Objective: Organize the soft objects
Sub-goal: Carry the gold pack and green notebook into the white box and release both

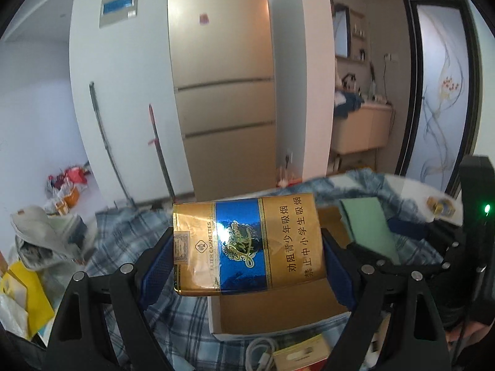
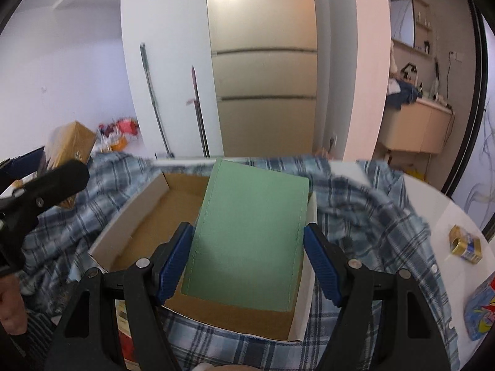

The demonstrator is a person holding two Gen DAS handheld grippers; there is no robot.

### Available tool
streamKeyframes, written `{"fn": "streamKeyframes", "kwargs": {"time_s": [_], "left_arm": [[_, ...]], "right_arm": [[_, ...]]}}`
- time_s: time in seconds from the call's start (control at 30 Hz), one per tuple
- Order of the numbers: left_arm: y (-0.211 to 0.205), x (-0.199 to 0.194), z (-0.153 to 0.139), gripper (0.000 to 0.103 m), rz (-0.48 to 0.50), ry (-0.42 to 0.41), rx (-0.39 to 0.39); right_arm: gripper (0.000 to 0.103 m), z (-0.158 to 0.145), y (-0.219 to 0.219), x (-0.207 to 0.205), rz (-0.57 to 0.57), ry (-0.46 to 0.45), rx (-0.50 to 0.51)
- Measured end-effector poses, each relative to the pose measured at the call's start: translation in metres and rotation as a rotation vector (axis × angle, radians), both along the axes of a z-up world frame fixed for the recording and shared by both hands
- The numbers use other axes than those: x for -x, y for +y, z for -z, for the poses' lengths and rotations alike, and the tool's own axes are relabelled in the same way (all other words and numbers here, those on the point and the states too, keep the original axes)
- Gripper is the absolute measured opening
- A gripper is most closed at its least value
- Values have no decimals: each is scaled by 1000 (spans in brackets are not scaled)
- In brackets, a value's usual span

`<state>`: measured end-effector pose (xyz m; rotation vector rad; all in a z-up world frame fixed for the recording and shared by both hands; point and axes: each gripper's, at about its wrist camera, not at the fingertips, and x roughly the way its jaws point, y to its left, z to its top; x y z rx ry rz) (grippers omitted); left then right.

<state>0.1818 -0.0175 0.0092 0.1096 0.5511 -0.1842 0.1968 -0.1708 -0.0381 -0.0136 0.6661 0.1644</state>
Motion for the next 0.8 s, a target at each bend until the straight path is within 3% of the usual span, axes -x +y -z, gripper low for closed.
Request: {"fn": "streamKeyframes", "kwargs": {"time_s": [0.2,0.37,0.53,0.67,0.8], "left_arm": [[5,-16,28,88,12,80,28],[5,-22,41,88,28,110,41],[2,-25,46,89,23,124,32],[1,-26,49,90,9,126,12],[1,-26,49,90,12,119,14]], "right_arm": [[72,26,0,-15,-7,130,19],[72,36,-3,-17,-23,182,16],[74,36,-2,-15,-14,176,24],[85,32,1,-11,-12,142,47],[89,23,2,-5,-8,84,65]]}}
